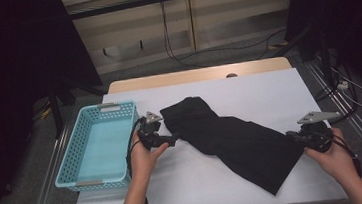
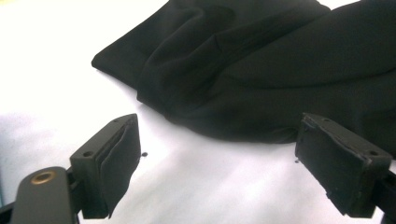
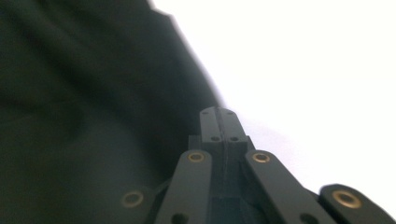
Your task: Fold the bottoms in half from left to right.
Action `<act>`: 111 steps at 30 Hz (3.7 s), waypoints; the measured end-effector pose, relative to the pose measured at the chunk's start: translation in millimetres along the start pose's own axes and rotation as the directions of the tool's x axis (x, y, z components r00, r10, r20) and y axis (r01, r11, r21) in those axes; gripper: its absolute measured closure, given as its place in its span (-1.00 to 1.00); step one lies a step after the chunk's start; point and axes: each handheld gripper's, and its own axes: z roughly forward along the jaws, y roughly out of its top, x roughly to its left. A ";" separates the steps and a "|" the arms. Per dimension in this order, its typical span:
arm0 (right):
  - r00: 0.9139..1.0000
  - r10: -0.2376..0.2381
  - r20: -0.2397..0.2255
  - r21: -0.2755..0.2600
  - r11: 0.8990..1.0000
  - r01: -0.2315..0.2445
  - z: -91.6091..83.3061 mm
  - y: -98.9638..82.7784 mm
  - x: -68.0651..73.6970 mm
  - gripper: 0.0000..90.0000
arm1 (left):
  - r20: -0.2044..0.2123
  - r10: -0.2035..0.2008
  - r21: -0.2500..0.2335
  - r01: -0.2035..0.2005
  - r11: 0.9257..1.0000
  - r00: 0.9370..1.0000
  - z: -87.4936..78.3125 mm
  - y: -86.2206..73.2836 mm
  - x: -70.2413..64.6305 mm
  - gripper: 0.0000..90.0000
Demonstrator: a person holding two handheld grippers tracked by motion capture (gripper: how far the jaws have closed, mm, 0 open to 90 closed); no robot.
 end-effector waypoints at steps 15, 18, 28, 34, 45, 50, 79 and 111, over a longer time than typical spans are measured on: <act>0.996 -0.007 -0.084 0.033 0.999 0.009 17.6 -10.2 4.4 0.98 | 0.008 -0.001 0.000 0.001 1.000 1.000 1.3 0.0 -2.4 -0.68; 0.997 -0.013 -0.070 0.035 0.999 0.016 16.4 -6.4 6.0 1.00 | 0.009 -0.003 -0.003 0.003 1.000 1.000 1.2 0.3 -2.3 -0.68; 1.000 0.008 -0.013 -0.018 1.000 -0.008 13.4 -2.1 -7.6 1.00 | 0.017 0.004 0.007 -0.004 1.000 1.000 3.4 0.6 -3.4 -0.68; 0.999 0.015 -0.035 -0.039 0.999 -0.017 3.3 3.4 -8.0 1.00 | 0.018 0.003 0.006 -0.003 1.000 1.000 3.3 0.6 -2.7 -0.68; 0.999 0.038 0.038 -0.037 0.999 -0.036 7.4 -6.4 -17.7 0.57 | 0.024 0.006 0.010 -0.007 1.000 1.000 3.5 0.7 -3.4 -0.68; 0.998 0.052 -0.021 -0.035 0.998 -0.052 2.6 -12.5 -12.4 0.23 | 0.015 0.003 0.000 -0.003 1.000 1.000 2.1 0.5 -2.1 -0.68; 0.994 0.106 0.028 0.005 0.994 -0.106 9.6 -17.6 -30.9 0.39 | 0.015 -0.006 0.002 0.006 1.000 1.000 2.3 0.8 -1.1 -0.68; 0.936 -0.208 -0.285 -0.121 0.976 0.180 34.3 22.6 118.5 0.45 | 0.008 -0.007 0.005 0.007 1.000 1.000 -3.3 -2.4 0.9 -0.71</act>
